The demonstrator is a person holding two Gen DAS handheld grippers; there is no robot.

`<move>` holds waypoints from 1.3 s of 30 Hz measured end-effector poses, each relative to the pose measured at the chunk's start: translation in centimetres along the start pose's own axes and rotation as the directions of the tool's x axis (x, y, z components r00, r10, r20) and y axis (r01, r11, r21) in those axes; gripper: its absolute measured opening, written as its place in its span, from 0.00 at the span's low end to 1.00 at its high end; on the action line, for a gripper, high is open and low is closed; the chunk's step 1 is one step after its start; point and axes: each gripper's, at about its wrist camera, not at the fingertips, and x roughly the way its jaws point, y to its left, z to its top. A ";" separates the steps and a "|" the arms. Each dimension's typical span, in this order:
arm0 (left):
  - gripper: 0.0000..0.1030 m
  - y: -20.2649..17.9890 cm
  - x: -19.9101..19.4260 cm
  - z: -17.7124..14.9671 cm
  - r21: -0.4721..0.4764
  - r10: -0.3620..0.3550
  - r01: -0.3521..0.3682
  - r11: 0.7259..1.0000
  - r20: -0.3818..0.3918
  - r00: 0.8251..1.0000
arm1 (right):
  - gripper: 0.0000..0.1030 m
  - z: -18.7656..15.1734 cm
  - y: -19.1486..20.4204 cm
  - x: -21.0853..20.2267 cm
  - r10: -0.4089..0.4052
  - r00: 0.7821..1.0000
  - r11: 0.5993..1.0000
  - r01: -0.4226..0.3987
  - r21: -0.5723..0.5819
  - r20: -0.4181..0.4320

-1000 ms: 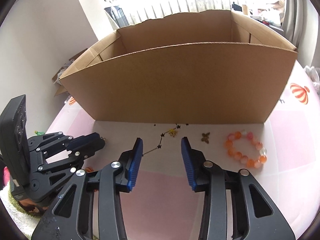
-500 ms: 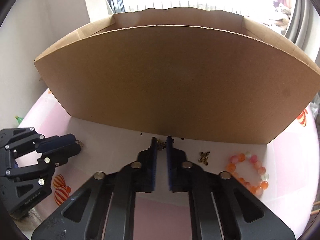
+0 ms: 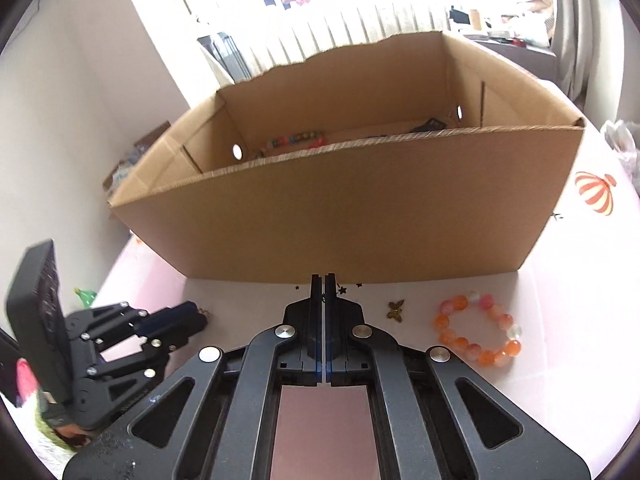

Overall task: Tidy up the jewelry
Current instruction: 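Carry both gold charms over the box with both tools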

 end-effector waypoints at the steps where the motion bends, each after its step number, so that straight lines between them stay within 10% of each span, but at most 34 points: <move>1: 0.12 0.0 -0.1 0.0 0.001 -0.001 0.001 1.000 0.005 1.000 | 0.00 0.1 -0.2 -0.7 0.008 1.000 1.000 -0.008 0.009 0.009; 12: 0.12 -0.1 -4.8 0.9 0.017 -0.038 0.037 0.999 0.104 0.994 | 0.00 1.8 1.2 -5.0 0.072 0.992 0.997 -0.071 -0.013 0.104; 23: 0.12 2.0 -10.0 8.7 0.019 -0.195 0.196 0.980 0.252 0.948 | 0.00 8.7 2.9 -7.1 0.130 0.967 0.987 -0.105 -0.121 0.220; 30: 0.12 3.6 -2.6 14.6 0.026 -0.148 0.148 0.989 0.001 0.989 | 0.00 13.4 0.9 -3.2 0.107 0.992 0.986 -0.097 -0.134 0.070; 39: 0.12 4.3 6.7 18.3 0.058 -0.100 0.126 0.990 -0.332 0.938 | 0.00 15.2 -2.1 5.2 -0.001 0.966 0.985 -0.044 -0.166 -0.258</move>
